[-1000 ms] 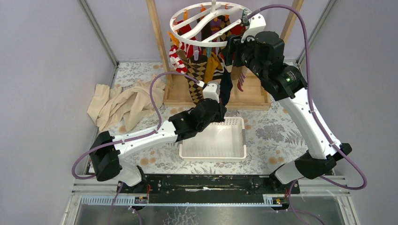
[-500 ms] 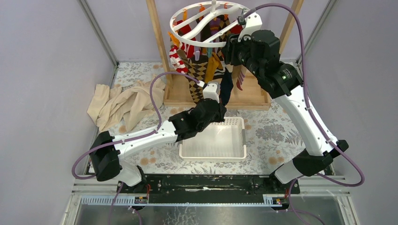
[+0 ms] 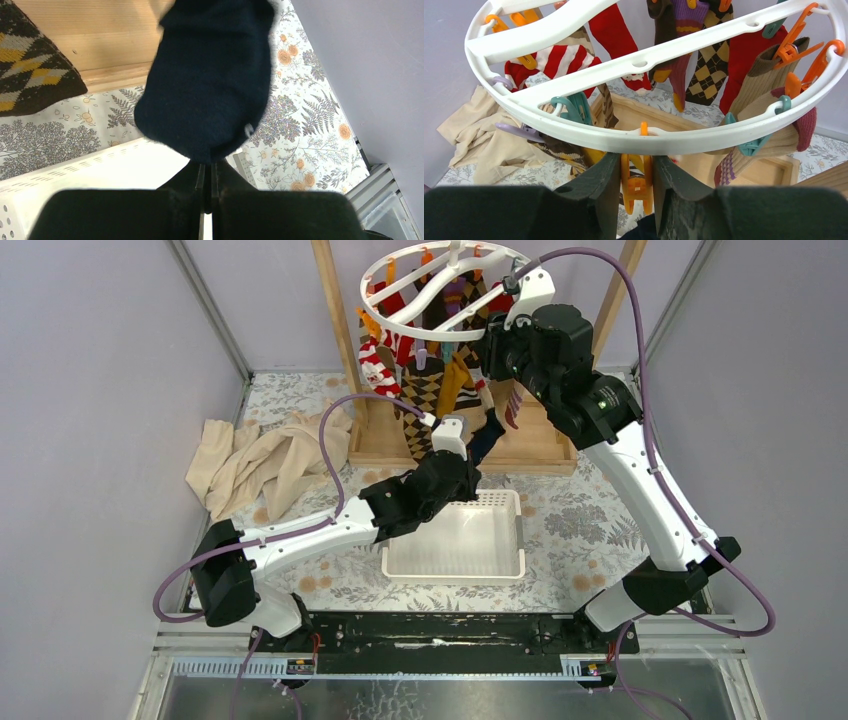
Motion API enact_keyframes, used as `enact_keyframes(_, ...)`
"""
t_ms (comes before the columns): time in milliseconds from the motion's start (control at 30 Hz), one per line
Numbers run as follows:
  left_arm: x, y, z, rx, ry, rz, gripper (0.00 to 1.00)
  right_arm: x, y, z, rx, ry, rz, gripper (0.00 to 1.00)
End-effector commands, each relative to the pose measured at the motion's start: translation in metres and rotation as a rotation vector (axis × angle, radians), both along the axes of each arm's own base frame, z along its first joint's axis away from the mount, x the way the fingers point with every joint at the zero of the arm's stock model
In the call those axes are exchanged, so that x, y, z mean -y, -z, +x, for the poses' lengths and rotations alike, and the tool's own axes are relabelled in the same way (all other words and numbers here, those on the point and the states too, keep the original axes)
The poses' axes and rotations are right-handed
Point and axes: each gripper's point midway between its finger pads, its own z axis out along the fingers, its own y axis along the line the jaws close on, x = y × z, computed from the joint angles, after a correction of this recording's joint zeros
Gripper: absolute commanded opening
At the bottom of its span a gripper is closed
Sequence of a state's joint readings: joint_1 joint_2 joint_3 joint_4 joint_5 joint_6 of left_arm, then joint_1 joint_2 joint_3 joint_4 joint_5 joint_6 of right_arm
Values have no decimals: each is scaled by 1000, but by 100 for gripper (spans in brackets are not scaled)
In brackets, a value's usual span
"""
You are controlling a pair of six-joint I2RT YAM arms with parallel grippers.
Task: Remove the socks clipped to the hanger
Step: Remove the sock from the hanger.
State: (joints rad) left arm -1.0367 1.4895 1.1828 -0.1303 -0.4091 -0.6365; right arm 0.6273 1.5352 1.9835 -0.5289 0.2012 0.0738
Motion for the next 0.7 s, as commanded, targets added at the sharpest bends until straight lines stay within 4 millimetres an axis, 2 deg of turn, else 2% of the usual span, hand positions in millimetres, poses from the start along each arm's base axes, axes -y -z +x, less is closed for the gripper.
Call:
enact_keyframes(0,-5,-15,2,36,-23,-21,0,3,-32,-4,84,10,39,19)
enact_keyframes(133,-7,-17,-3,25,-12,-35,0,3,-31,-5,84,6,43,22)
enact_keyframes(200,-7,-22,-7,22,2,-44,0,3,-30,-6,84,6,45,37)
enact_keyframes(267,-7,-31,-11,21,20,-59,0,4,-27,-7,79,11,44,59)
enact_keyframes(333,-7,-39,-15,18,38,-68,0,6,-23,-9,73,16,49,72)
enact_keyframes(500,-12,-57,-26,6,76,-85,0,17,-7,-19,46,36,49,79)
enact_keyframes(667,-6,-71,-40,-16,158,-108,0,40,14,-41,16,77,56,83)
